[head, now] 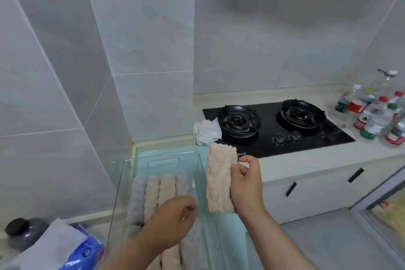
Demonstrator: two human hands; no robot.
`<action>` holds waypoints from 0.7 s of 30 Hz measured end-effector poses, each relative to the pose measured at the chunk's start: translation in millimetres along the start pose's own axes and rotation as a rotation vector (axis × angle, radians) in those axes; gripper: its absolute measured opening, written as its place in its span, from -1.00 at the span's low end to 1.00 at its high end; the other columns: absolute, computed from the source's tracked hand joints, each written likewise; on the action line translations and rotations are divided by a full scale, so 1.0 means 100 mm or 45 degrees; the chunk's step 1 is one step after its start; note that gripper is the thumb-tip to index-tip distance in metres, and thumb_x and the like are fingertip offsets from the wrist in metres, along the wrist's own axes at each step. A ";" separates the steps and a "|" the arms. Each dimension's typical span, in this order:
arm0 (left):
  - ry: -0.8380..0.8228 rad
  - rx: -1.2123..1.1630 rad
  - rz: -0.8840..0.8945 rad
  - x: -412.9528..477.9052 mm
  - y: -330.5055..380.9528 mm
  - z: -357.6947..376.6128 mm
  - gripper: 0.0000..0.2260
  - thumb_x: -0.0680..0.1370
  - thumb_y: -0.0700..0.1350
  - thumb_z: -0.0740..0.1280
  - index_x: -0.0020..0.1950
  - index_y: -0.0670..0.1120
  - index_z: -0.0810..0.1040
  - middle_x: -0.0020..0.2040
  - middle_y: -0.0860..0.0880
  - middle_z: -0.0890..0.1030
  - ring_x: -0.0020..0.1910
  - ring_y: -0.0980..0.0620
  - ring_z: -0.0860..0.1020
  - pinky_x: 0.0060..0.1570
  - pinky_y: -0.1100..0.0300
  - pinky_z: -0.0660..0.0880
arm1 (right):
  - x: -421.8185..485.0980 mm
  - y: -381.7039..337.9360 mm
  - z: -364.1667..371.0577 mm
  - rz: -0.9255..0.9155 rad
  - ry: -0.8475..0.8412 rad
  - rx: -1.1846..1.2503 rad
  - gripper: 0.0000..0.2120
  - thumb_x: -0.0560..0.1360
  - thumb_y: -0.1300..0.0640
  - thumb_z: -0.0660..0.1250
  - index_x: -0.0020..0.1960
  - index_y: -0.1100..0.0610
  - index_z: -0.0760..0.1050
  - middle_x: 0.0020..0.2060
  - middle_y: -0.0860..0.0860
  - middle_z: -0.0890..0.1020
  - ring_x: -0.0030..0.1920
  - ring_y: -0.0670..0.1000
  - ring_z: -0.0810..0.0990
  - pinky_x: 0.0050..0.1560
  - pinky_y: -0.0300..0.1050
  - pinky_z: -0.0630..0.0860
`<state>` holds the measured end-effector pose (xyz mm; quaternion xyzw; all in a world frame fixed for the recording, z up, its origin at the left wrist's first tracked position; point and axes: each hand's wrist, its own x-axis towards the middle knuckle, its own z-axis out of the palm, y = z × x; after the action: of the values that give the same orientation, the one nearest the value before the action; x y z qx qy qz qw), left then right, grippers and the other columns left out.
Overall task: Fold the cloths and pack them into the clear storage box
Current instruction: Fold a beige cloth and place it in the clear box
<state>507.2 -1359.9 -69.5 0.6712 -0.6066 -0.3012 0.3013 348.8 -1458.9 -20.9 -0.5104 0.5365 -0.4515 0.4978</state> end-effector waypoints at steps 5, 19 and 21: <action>-0.499 0.759 0.183 0.72 -0.63 0.07 -0.65 0.42 -0.02 0.11 0.08 0.04 0.60 0.05 0.10 0.63 -0.10 0.09 0.59 -0.11 0.26 0.56 | 0.44 0.17 0.05 -0.034 -0.048 -0.144 -0.83 0.60 0.23 0.20 -0.01 -0.04 0.42 -0.18 0.02 0.60 -0.26 -0.03 0.52 -0.27 -0.24 0.42; -0.525 1.055 0.090 0.95 -1.00 0.08 -0.61 0.52 0.11 0.07 0.15 -0.02 0.55 0.19 -0.07 0.56 0.27 -0.14 0.43 0.20 0.13 0.33 | 0.34 0.33 0.92 0.005 -0.233 -0.190 -0.77 0.61 0.24 0.17 -0.02 -0.10 0.41 -0.13 0.01 0.61 -0.24 -0.09 0.54 -0.27 -0.39 0.44; -0.522 0.856 0.022 0.88 -1.06 -0.02 -0.61 0.48 0.18 0.07 0.15 0.03 0.50 0.18 -0.03 0.54 0.25 -0.11 0.45 0.27 0.05 0.37 | 0.31 0.46 1.13 0.042 -0.268 -0.257 -0.76 0.61 0.25 0.13 -0.01 -0.10 0.39 -0.11 0.02 0.59 -0.20 -0.09 0.53 -0.26 -0.40 0.42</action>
<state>583.1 -1438.4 -152.8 0.6533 -0.7246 -0.2110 -0.0603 457.2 -1484.1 -79.8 -0.5936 0.5322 -0.3310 0.5049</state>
